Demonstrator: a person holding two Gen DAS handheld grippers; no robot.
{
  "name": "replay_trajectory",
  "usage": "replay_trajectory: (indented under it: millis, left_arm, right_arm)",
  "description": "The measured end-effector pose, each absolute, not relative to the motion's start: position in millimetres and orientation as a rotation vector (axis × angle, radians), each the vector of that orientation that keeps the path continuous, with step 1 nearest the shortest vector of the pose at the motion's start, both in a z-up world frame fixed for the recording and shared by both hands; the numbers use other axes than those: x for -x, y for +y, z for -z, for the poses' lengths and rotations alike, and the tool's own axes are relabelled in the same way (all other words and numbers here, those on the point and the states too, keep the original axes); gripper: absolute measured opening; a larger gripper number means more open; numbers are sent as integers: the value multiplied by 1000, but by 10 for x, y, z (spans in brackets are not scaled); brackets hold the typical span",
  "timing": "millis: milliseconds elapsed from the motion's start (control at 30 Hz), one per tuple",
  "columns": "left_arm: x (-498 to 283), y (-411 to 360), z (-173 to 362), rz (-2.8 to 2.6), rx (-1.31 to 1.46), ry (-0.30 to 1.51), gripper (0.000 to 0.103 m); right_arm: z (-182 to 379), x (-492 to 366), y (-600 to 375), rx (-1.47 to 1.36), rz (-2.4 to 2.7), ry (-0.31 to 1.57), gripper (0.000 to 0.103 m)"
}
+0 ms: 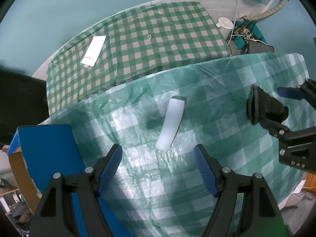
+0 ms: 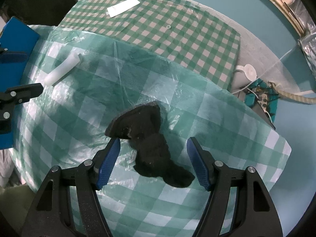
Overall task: Organize soft objects
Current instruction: 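Move the right tool to the black sock and close on it, then grasp the white foam roll with the left tool while the right tool holds the sock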
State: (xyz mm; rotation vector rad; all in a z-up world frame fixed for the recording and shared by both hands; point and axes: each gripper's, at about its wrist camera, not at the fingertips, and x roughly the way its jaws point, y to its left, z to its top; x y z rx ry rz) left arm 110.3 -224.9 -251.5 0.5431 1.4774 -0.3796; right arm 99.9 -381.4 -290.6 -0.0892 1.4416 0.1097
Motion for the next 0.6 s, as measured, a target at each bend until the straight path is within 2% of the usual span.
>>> replay_trajectory:
  millis: [133, 200, 233, 267, 333, 533, 600]
  left_arm:
    - [-1167, -2266, 2593, 368, -534, 1478, 76]
    - [-1186, -2281, 2622, 370, -539, 1471, 76]
    - [-1198, -2294, 2643, 372, -544, 1471, 76]
    - [-1207, -2307, 2663, 376, -552, 1472, 76]
    - [-1224, -2331, 2696, 382, -567, 1471, 76]
    - [-1248, -2366, 2750, 401, -565, 1467, 76]
    - [-1244, -2381, 2766, 412, -565, 1474, 69]
  right_arm:
    - [2936, -1010, -3797, 73, -114, 1448, 70]
    - [2967, -1013, -3787, 57, -117, 1459, 61]
    - [2979, -1016, -3779, 46, -121, 1465, 49]
    - [2989, -1012, -3779, 27, -125, 1470, 41]
    - [2980, -1000, -3781, -4, -129, 1463, 32]
    - [2905, -946, -3737, -44, -140, 1441, 31]
    - [2881, -935, -3736, -59, -135, 1435, 31]
